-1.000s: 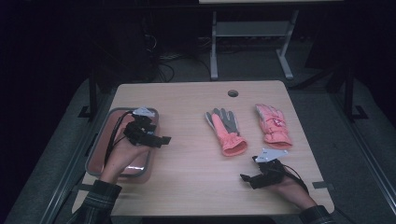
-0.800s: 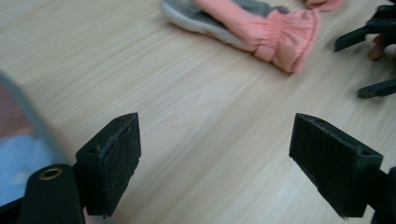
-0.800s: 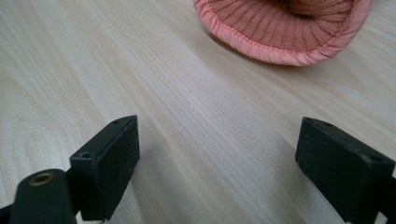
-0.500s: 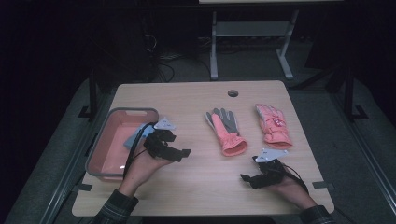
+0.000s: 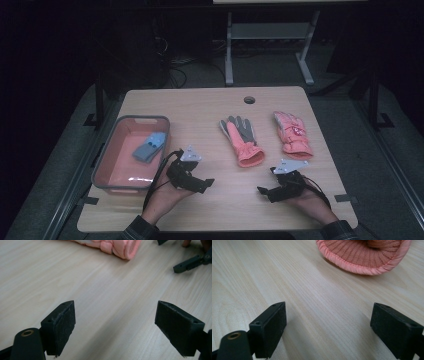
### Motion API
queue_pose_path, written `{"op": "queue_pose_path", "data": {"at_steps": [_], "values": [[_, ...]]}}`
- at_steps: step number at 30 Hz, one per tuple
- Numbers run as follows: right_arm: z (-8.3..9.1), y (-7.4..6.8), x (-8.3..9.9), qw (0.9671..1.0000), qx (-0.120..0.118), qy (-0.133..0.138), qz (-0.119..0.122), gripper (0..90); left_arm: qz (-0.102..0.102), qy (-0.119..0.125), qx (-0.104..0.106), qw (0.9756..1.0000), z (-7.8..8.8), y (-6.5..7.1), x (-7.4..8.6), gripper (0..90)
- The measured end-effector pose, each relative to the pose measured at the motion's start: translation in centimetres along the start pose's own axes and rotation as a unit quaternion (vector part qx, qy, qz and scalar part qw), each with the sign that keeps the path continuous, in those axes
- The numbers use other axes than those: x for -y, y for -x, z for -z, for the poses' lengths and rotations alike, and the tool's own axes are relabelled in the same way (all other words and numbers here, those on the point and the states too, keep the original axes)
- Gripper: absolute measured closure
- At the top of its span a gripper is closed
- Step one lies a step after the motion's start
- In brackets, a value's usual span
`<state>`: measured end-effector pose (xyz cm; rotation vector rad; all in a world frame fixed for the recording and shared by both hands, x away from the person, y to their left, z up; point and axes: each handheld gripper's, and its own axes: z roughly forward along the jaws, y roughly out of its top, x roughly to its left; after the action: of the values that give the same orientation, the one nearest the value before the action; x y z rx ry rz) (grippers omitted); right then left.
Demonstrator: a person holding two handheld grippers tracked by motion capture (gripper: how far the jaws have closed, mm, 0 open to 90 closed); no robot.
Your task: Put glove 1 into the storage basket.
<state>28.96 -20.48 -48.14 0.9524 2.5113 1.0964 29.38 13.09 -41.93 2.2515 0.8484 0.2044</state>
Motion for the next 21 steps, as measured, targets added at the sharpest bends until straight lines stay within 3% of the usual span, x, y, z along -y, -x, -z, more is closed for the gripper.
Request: {"op": "queue_pose_path", "data": {"at_steps": [8,12,16,19,21], "values": [[0.0,-0.1,-0.1,1.0,0.002,-0.002,-0.005,12.9,-0.004,-0.01,-0.001,0.9999,-1.4,0.5,2.7,16.1],[0.2,-0.1,-0.3,0.9999,0.003,-0.012,-0.008,18.9,-0.013,-0.015,-0.005,0.9998,-1.9,0.6,3.9,16.1],[0.9,0.1,-0.8,0.9998,0.002,-0.007,-0.016,34.9,-0.032,-0.017,-0.019,0.9992,-2.2,0.7,4.6,15.4],[1.7,0.3,-1.5,0.9999,-0.001,0.0,-0.011,56.9,-0.045,-0.013,-0.025,0.9986,-2.3,0.7,5.0,13.7],[1.9,0.4,-2.2,0.9998,-0.001,0.001,-0.022,68.8,-0.052,-0.004,-0.02,0.9984,-2.3,0.8,5.3,12.4]]}}
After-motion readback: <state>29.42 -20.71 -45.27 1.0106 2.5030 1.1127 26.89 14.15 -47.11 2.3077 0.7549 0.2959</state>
